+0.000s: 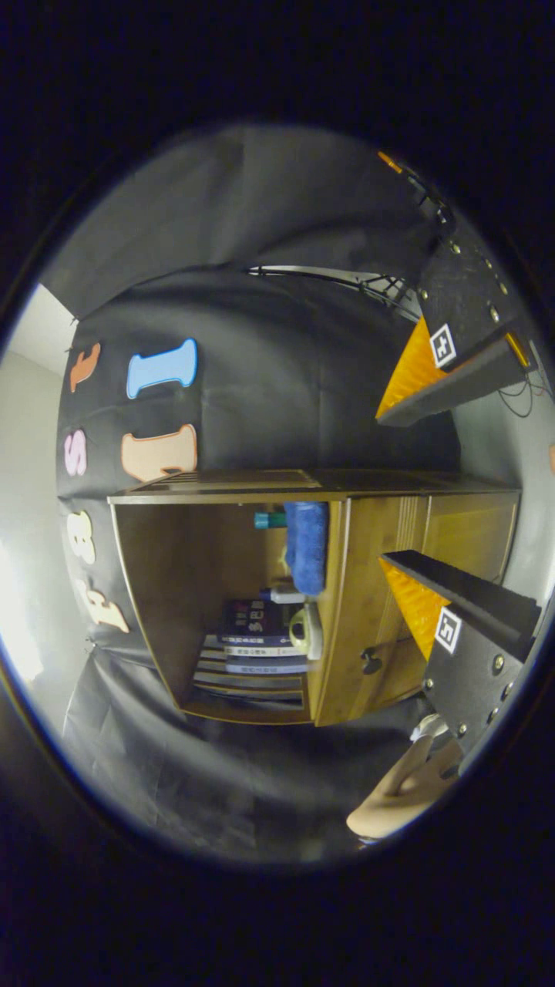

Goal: Pull open the drawer, take out the items inside it, and place them on the countertop above the cabinet.

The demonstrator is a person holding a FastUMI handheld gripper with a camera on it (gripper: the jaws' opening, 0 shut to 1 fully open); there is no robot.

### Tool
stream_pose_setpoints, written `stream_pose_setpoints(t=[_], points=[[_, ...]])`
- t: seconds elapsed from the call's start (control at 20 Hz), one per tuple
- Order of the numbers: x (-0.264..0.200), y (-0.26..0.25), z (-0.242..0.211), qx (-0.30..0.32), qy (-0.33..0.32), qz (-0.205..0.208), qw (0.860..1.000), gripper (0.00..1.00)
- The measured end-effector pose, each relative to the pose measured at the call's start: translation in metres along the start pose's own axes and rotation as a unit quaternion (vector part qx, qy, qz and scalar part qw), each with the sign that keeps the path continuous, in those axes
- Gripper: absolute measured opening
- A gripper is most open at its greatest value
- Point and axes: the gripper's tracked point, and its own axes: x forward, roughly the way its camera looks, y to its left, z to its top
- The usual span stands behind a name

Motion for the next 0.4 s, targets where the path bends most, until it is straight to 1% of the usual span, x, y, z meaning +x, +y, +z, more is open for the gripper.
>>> stream_pose_setpoints(t=[0.4], points=[[-0.014,-0.008,-0.027,-0.013,0.039,-0.022,0.999,0.97]])
